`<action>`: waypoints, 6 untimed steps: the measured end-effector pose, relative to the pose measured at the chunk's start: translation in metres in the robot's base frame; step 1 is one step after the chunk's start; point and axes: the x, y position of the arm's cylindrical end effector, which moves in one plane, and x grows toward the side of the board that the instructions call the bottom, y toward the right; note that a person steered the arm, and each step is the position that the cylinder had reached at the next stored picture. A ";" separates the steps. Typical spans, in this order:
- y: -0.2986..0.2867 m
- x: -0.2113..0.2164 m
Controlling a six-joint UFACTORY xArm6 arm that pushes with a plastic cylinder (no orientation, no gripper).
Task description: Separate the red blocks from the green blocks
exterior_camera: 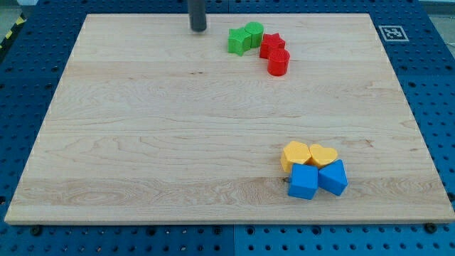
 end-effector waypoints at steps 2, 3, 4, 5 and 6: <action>0.154 -0.006; 0.156 0.029; 0.107 0.056; 0.046 0.071; 0.001 0.073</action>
